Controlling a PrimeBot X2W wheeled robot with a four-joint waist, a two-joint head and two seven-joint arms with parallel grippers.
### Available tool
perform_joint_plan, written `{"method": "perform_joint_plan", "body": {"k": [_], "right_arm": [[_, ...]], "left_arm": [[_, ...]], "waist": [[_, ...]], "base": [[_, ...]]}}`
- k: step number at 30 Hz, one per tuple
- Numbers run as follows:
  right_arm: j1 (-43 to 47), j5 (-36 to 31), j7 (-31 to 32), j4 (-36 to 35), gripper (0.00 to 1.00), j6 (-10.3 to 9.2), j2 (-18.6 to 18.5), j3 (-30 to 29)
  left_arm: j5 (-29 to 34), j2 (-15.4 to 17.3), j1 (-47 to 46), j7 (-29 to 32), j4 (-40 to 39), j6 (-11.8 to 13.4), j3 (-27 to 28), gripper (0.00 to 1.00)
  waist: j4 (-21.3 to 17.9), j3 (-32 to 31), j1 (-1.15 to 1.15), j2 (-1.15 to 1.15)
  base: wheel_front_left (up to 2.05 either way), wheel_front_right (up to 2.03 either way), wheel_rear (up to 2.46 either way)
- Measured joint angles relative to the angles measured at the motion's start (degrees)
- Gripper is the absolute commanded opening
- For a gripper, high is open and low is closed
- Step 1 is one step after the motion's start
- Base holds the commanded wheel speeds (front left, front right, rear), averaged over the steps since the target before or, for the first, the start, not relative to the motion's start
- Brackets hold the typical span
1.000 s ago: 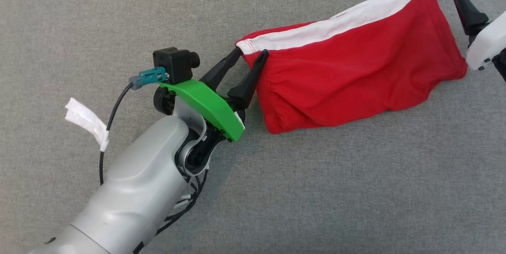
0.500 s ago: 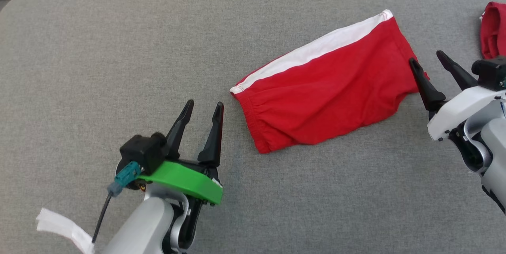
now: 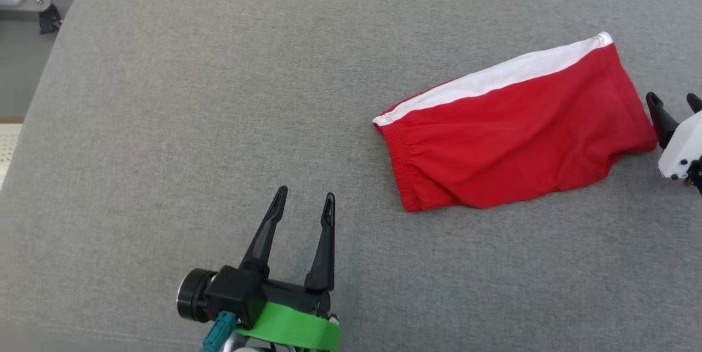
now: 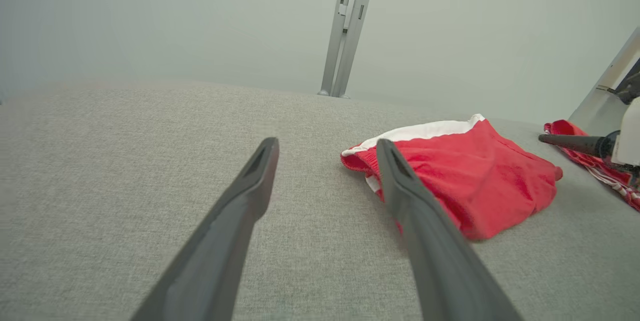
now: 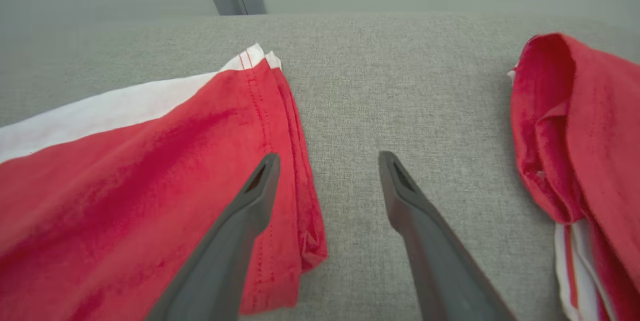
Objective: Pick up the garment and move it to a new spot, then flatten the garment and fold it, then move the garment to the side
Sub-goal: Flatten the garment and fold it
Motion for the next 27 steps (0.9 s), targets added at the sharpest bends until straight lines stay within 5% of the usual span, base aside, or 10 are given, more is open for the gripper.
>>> {"method": "perform_joint_plan", "body": {"k": [10, 11, 12, 13, 21, 27], "right_arm": [[-3.1, 0.7, 4.9, 7.2, 1.00, 0.01, 1.5, 0.0], [-3.4, 0.7, 5.1, 7.6, 0.90, 0.01, 1.6, 0.1], [-3.7, 0.7, 5.3, 7.9, 0.63, 0.00, 1.9, 0.3], [-3.7, 0.8, 5.3, 8.2, 0.00, 0.00, 2.1, 0.4], [-0.6, 2.0, 0.9, 8.7, 0.00, 0.11, 2.8, 0.9], [3.1, 0.7, -1.1, 7.9, 0.00, 0.05, -1.2, 3.4]], "left_arm": [[1.6, -0.9, 0.8, 0.0, -0.7, -1.6, 2.0, 1.00], [1.8, -1.0, 0.9, 0.0, -0.7, -1.6, 2.2, 1.00], [1.9, -1.0, 0.9, 0.0, -0.7, -1.6, 2.4, 1.00], [2.0, -1.0, 0.9, 0.0, -0.8, -1.5, 2.6, 1.00], [3.9, -1.0, 1.5, 0.0, -0.3, -0.9, 4.7, 1.00], [4.0, -1.1, 3.0, 0.0, 0.3, -1.7, 5.5, 1.00]], "waist": [[5.4, 2.8, 0.00, 0.00], [5.5, 3.0, 0.00, 0.00], [5.4, 3.1, 0.00, 0.00], [5.2, 3.2, 0.00, 0.00], [2.2, 1.8, 0.00, 0.00], [-1.5, -0.5, 0.00, 0.00]], "base": [[0.00, 0.00, 0.00], [0.00, 0.00, 0.00], [0.00, 0.00, 0.00], [0.00, 0.00, 0.00], [0.00, 0.00, 0.00], [0.00, 0.00, 0.00]]}}
